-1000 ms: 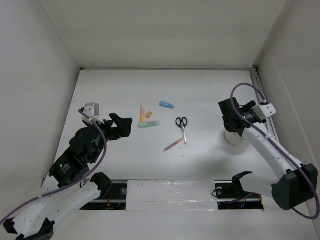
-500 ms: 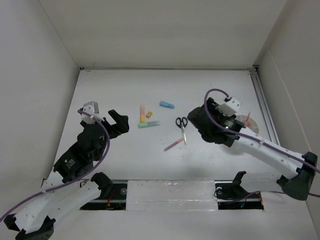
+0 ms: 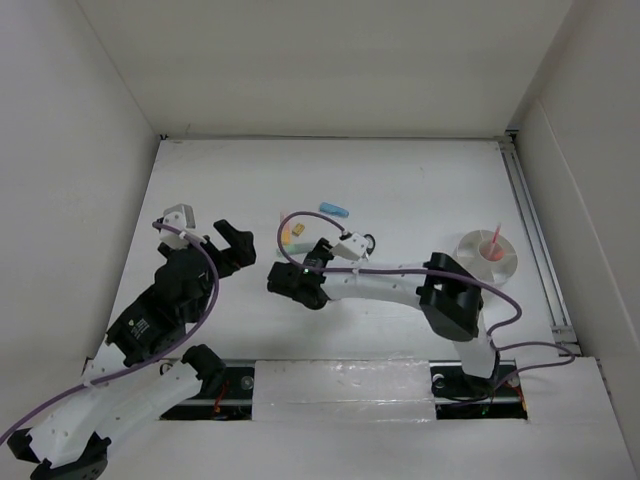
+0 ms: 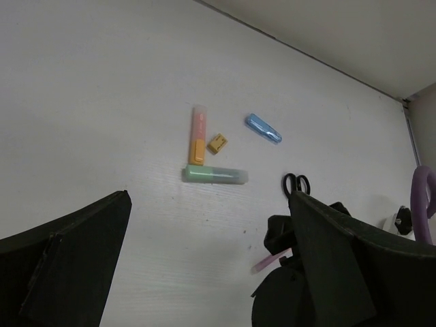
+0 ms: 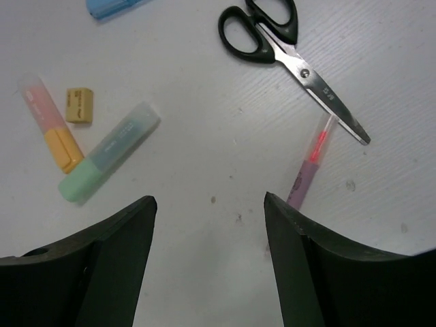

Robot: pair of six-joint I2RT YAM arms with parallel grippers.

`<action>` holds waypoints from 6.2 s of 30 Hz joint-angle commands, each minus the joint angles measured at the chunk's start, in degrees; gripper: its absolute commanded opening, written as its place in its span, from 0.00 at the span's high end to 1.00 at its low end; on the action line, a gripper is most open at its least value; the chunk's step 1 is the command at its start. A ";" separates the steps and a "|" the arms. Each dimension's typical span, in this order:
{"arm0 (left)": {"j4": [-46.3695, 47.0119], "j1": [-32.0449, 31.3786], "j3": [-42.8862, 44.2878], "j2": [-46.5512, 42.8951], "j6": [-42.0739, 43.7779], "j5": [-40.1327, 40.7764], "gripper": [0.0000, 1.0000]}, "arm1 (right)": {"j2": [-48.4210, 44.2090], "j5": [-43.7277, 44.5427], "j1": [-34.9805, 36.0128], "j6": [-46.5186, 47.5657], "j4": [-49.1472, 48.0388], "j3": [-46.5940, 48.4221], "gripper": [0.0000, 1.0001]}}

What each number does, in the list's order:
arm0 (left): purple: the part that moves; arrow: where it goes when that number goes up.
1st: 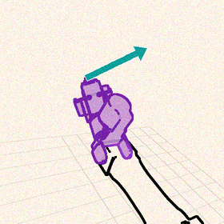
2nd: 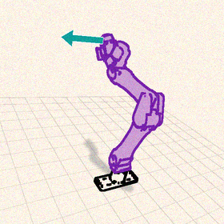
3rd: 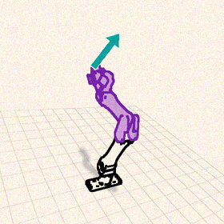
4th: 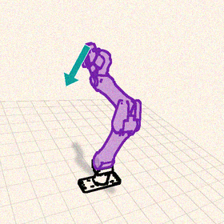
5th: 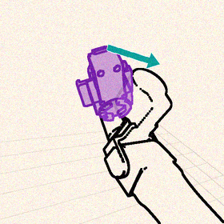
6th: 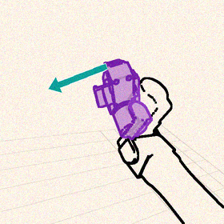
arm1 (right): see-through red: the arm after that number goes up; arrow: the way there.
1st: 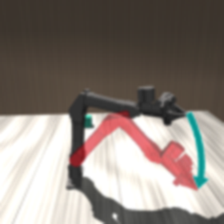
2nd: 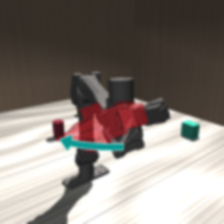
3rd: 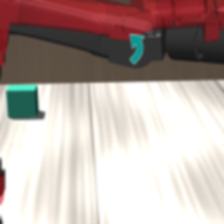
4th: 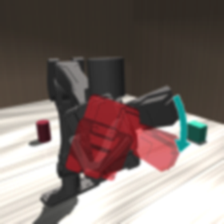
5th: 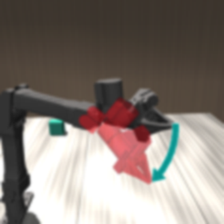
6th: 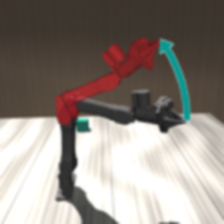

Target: Sort the stationery into containers

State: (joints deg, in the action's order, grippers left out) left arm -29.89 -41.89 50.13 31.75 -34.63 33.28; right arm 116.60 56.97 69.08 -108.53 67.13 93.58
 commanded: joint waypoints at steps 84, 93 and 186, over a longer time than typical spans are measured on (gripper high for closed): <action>-0.43 0.23 1.81 -5.74 -1.40 1.53 0.00 | -58.73 -21.84 -26.18 76.10 -68.73 -50.15 1.00; 0.62 0.23 1.29 -5.20 -0.35 -0.14 0.00 | -78.71 7.70 -37.41 57.04 -27.82 -44.72 1.00; 3.87 0.23 0.23 -5.20 3.08 -4.98 0.00 | -40.46 19.15 -53.61 41.59 -23.25 -37.23 0.87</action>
State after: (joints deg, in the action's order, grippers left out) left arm -28.47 -41.89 50.26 27.09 -32.60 28.49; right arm 80.66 76.79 15.09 -79.59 55.31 58.35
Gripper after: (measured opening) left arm 0.997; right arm 0.178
